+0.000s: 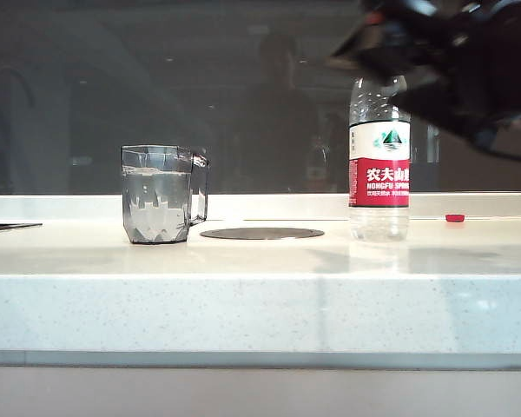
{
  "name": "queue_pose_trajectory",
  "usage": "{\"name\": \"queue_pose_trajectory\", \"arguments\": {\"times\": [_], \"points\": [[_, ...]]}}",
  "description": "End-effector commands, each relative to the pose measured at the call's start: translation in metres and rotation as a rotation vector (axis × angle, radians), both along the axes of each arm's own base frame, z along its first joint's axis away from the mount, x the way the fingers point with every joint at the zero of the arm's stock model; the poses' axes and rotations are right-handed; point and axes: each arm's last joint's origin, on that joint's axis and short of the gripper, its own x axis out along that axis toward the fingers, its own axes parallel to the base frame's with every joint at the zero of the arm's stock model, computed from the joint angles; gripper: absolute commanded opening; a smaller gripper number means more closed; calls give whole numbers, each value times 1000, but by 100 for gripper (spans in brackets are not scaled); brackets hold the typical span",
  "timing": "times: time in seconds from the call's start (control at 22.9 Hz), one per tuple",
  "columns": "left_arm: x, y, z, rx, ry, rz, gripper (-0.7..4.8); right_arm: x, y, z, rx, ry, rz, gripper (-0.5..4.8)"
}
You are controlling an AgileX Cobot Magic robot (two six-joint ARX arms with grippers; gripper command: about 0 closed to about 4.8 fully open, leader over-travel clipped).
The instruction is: Pick up the mineral water bottle on the table and pour water into the mug until it's half full.
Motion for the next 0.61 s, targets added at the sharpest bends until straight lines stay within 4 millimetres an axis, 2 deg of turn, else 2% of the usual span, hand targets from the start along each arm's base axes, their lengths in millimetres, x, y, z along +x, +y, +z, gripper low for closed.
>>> {"name": "queue_pose_trajectory", "arguments": {"times": [0.04,0.09,0.13,0.17,0.31,0.39,0.61], "points": [[0,4,1,4,-5,38,-4,-9,-10,4,24,-39,-18,211],[0,5,1,4,-6,48,-4,-12,-14,4,32,-44,-28,149],[0,5,1,4,-7,53,-4,-15,-16,4,37,-42,-45,109],[0,6,1,4,-8,58,-4,-16,-19,4,37,-38,-57,87],[0,6,1,4,-8,60,-4,-20,-22,4,12,-13,-61,68],[0,6,1,4,-8,57,-4,-21,-23,4,0,-3,-57,-5],[0,6,1,4,-7,52,-4,-23,-28,9,25,-4,-129,-8]]}}
